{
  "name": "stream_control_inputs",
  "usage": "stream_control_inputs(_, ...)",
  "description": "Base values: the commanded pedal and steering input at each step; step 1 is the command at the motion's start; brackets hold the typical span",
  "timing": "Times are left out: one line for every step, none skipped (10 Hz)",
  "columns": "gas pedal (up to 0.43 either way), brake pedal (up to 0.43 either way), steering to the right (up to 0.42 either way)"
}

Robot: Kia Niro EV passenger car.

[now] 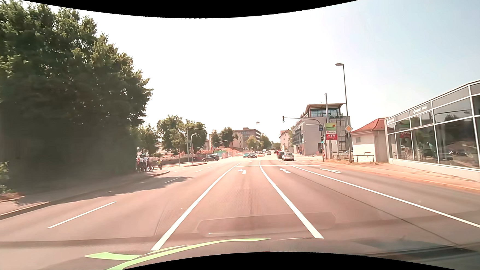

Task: Follow the waypoints while adhering to traffic rules and regulations

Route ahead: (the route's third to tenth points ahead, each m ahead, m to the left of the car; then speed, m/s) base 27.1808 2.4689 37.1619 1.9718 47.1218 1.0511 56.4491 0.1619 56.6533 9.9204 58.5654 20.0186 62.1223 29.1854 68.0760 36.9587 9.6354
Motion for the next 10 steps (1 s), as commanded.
stream_control_inputs(0.0, 0.0, 0.011)
stream_control_inputs(0.0, 0.0, 0.011)
stream_control_inputs(0.0, 0.0, 0.011)
stream_control_inputs(0.0, 0.0, 0.011)
stream_control_inputs(0.0, 0.0, 0.011)
stream_control_inputs(0.0, 0.0, 0.011)
stream_control_inputs(0.0, 0.0, 0.011)
stream_control_inputs(0.0, 0.012, 0.011)
stream_control_inputs(0.0, 0.037, 0.011)
stream_control_inputs(0.0, 0.049, 0.011)
